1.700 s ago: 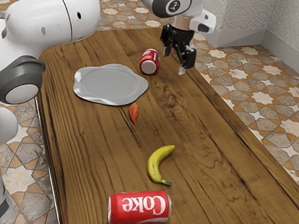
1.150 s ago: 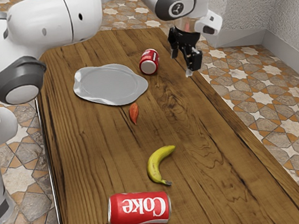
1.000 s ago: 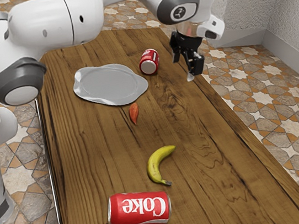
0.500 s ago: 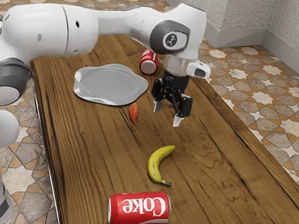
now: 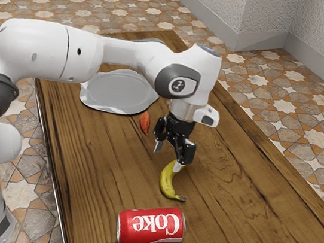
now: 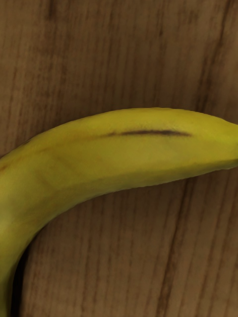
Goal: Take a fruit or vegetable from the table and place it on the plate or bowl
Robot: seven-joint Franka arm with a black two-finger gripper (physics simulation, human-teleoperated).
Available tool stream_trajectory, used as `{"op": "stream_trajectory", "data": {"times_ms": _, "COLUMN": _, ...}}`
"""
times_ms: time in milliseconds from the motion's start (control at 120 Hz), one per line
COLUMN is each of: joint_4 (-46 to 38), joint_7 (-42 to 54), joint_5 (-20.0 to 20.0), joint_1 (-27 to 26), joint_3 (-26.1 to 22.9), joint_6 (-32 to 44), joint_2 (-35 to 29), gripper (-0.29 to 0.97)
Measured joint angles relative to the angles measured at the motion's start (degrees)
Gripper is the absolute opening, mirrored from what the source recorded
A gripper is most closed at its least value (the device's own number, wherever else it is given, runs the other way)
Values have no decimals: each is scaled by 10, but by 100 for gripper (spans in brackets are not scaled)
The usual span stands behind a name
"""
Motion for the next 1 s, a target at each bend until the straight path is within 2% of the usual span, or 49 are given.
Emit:
{"op": "stream_trajectory", "data": {"times_ms": 250, "joint_4": -12, "joint_7": -4, "joint_5": 18, "joint_1": -62, "joint_3": 47, "joint_6": 40, "joint_2": 2, "gripper": 68}}
{"op": "stream_trajectory", "data": {"times_ms": 1000, "joint_4": -56, "joint_7": -13, "joint_5": 15, "joint_1": -68, "joint_3": 24, "joint_6": 106, "joint_2": 7, "gripper": 68}}
